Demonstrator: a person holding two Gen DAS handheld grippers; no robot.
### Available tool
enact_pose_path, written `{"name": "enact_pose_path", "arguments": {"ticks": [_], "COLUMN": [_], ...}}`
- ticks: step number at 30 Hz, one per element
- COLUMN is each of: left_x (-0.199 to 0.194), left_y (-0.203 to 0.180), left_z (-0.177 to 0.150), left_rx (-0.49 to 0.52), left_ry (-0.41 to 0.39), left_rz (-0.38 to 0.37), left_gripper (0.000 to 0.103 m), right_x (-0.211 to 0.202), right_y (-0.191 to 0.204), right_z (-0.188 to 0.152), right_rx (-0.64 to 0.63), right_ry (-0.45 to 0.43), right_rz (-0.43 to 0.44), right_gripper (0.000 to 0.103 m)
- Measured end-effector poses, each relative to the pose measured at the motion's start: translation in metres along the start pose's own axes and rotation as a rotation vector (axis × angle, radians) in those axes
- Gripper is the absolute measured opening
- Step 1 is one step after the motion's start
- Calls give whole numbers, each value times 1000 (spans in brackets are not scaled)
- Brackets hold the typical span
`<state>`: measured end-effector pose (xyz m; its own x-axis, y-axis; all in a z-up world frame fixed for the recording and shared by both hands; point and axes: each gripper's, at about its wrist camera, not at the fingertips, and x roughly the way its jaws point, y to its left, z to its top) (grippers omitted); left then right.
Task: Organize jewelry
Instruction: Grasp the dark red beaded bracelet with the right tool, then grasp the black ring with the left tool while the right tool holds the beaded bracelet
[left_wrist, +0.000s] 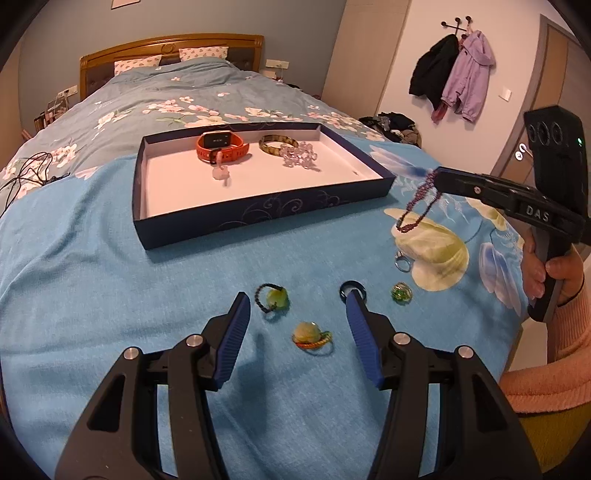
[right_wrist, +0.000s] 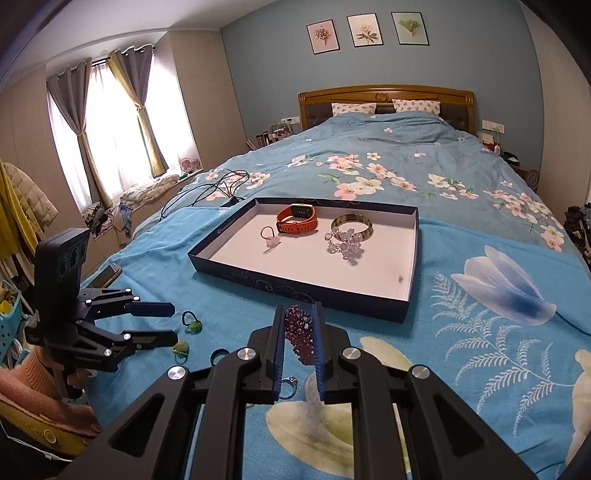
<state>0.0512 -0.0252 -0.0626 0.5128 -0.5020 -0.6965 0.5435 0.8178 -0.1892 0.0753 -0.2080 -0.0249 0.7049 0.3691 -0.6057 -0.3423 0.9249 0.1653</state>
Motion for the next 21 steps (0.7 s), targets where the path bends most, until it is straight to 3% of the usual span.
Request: {"name": "enact_pose_path", "arguments": {"ticks": [11,21], "left_x": [3,38], "left_y": [-20,-49], "left_z": [-10,7], "left_rx": [56,145], "left_ry": [24,87], "left_rz": [-28,-14], "left_gripper": [48,37], "right_x": [2,4], "right_y": [-2,-5], "right_z": [-4,-6], "right_rx": [9,21], "right_ry": [4,6], "right_rz": [6,16], "right_gripper": [12,12]}}
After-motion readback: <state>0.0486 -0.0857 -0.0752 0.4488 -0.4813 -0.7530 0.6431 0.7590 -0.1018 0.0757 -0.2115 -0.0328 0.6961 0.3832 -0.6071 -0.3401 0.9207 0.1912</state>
